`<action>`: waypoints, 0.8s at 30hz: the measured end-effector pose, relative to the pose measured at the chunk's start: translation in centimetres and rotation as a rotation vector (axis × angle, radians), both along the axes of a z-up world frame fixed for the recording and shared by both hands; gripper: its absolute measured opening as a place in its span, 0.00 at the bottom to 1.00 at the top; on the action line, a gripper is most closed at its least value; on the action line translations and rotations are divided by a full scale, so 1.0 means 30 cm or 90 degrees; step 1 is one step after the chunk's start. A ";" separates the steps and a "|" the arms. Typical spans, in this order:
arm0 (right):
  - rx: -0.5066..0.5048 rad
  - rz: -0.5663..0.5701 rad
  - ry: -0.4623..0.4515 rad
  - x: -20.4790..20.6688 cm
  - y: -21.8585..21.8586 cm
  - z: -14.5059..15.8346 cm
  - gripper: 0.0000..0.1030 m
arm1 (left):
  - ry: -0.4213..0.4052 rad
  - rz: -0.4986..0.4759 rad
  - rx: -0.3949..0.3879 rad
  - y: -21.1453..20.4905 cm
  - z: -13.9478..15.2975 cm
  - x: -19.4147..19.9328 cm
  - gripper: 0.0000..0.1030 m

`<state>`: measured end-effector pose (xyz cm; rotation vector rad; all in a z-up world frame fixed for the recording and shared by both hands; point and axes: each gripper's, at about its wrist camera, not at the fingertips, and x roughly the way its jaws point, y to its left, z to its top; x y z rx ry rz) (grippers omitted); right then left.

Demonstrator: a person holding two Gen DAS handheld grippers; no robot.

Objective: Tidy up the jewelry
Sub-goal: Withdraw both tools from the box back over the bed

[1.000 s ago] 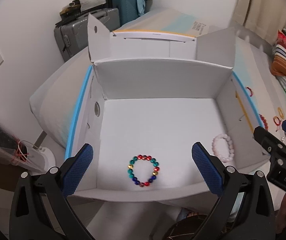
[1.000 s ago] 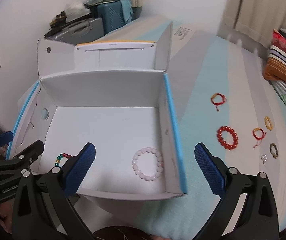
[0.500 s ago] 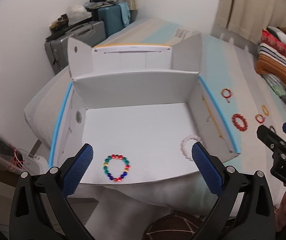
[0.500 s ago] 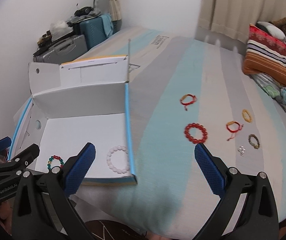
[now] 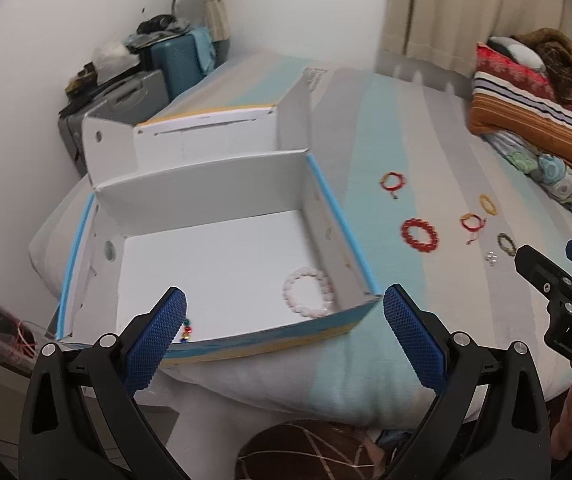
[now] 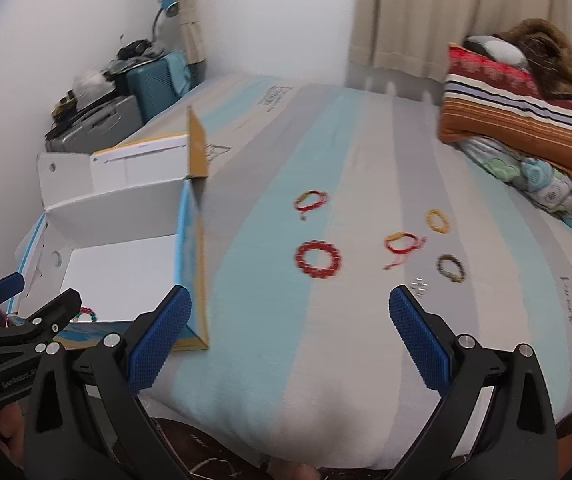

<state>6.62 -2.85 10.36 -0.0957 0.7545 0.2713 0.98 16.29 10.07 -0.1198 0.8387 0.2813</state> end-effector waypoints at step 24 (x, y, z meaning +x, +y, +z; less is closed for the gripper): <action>-0.033 -0.135 0.021 0.199 -0.473 -0.215 0.93 | 0.004 -0.127 -0.026 -0.401 -0.189 0.320 0.94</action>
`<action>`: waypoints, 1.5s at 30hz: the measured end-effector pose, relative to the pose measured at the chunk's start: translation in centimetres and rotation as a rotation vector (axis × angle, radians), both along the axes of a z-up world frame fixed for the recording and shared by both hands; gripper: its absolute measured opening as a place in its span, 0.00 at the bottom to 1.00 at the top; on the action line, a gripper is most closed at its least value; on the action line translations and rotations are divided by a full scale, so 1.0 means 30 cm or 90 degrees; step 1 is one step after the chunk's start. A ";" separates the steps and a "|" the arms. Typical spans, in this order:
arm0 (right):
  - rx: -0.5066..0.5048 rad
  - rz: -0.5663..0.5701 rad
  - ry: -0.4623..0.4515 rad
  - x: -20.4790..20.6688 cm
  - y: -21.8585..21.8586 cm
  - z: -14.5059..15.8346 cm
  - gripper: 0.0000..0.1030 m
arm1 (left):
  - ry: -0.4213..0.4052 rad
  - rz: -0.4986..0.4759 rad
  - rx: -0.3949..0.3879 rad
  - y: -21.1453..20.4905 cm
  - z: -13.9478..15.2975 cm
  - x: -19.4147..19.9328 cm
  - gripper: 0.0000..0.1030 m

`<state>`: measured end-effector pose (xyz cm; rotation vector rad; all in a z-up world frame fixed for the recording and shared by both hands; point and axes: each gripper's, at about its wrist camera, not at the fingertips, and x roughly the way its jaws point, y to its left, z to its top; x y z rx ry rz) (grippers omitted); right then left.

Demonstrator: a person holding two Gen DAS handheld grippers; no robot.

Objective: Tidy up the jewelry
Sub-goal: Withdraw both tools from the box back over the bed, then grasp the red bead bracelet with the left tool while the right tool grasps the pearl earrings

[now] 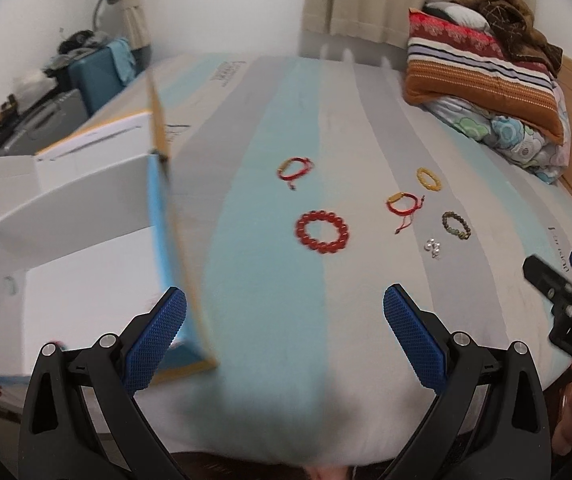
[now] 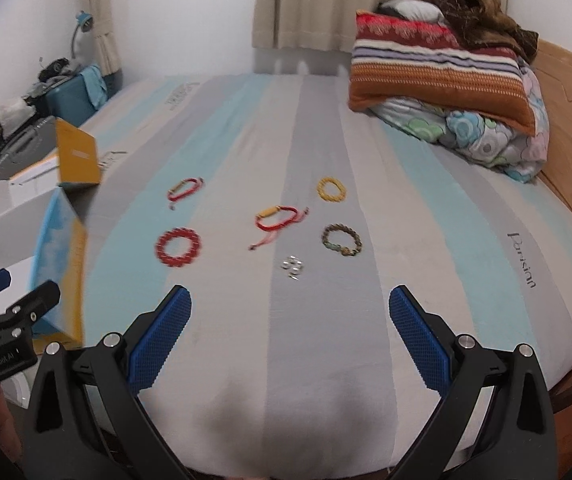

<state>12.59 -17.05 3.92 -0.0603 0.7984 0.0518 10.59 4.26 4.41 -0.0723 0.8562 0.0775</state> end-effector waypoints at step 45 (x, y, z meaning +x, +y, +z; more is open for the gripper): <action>0.024 -0.016 0.056 0.465 0.044 -0.536 0.48 | 0.063 -0.030 0.050 -0.096 -0.515 0.577 0.93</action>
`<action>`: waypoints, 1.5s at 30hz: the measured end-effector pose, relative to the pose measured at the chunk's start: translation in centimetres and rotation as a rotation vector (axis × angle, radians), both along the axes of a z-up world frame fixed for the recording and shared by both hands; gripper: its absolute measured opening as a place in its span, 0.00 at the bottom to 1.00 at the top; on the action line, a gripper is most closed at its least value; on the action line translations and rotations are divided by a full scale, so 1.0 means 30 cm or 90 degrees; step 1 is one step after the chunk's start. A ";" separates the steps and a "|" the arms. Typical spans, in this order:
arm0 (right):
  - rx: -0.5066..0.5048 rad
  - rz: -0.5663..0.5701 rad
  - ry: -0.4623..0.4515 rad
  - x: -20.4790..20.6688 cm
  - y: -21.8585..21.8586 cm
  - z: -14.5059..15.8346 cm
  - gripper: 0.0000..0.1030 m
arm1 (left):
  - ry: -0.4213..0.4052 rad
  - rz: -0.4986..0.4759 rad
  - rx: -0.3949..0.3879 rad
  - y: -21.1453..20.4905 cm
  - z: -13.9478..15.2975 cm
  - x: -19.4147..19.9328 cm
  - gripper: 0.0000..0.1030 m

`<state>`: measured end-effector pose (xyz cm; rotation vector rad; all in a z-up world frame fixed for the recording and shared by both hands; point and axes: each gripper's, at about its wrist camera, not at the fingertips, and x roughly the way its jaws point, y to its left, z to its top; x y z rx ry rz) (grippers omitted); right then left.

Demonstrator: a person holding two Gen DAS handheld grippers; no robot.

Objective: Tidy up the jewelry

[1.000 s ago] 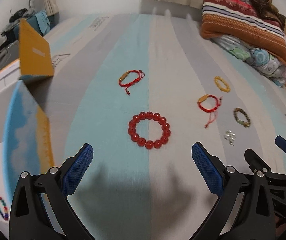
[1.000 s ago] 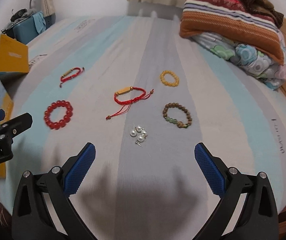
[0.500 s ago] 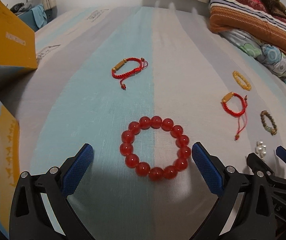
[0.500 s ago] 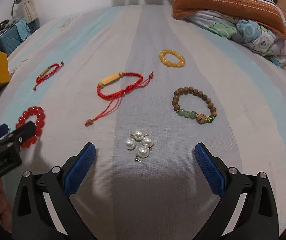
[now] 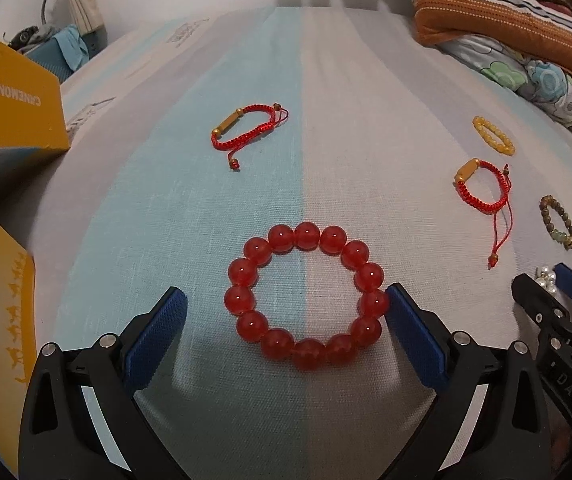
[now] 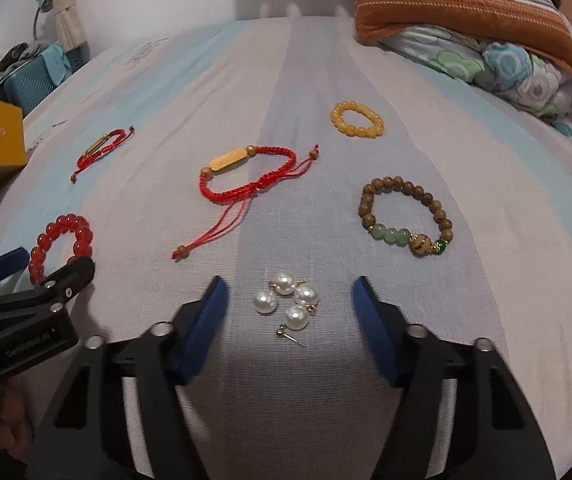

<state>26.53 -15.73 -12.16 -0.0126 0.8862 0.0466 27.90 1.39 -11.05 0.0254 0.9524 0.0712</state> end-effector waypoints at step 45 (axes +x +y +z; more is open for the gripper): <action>0.035 0.028 -0.034 -0.038 0.009 0.084 0.10 | 0.012 -0.044 -0.091 0.045 0.107 -0.043 0.06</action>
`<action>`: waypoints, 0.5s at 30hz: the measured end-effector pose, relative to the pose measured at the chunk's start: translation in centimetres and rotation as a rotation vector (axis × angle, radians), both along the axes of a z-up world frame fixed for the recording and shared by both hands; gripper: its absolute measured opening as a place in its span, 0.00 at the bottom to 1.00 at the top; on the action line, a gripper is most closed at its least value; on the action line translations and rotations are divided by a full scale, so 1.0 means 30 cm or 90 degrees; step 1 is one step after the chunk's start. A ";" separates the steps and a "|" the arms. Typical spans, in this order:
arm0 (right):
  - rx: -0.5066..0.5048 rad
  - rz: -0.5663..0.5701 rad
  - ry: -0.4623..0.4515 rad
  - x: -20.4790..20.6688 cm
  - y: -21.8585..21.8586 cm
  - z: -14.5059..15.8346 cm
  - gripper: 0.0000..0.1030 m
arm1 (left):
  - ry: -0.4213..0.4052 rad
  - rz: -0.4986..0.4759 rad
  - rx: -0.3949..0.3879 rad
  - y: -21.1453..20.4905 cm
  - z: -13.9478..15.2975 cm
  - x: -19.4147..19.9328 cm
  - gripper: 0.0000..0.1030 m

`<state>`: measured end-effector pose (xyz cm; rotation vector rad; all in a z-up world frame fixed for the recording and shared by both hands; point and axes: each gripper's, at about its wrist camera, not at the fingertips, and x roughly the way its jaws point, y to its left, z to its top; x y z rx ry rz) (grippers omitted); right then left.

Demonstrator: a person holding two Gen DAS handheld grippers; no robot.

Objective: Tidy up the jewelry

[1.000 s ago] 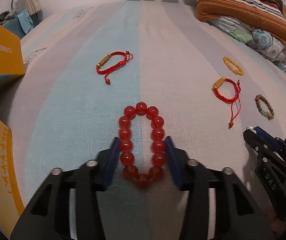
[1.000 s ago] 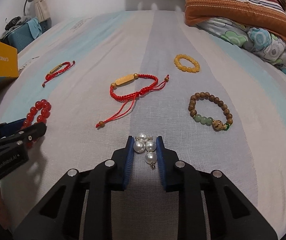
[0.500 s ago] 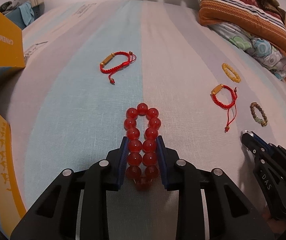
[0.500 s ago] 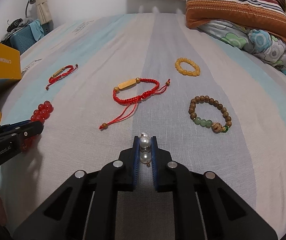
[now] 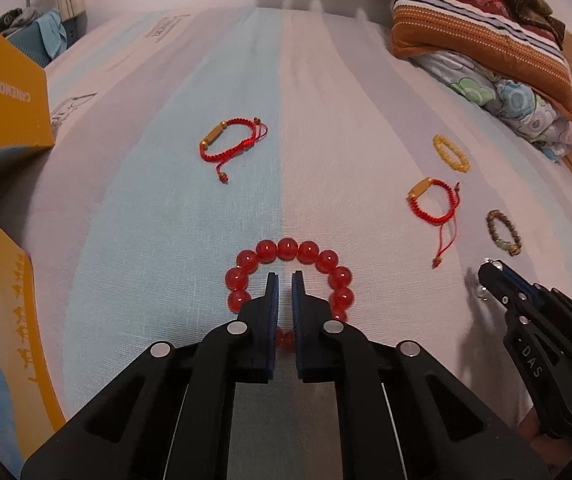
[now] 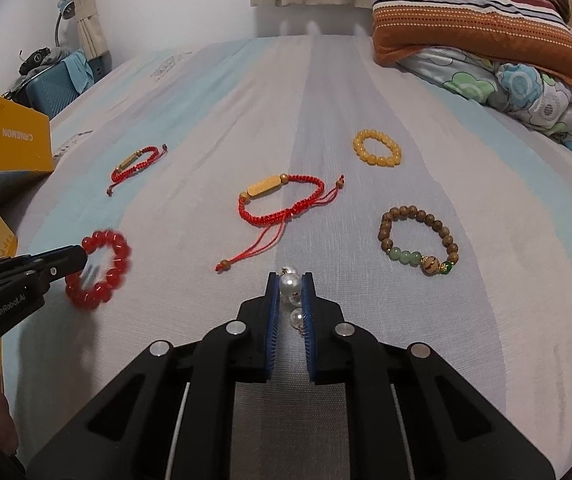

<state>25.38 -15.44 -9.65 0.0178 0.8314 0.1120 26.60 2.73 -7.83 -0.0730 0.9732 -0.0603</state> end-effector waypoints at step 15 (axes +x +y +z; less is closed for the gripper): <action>0.009 0.007 -0.023 -0.028 0.012 0.068 0.10 | -0.005 0.007 0.005 0.009 0.015 -0.018 0.08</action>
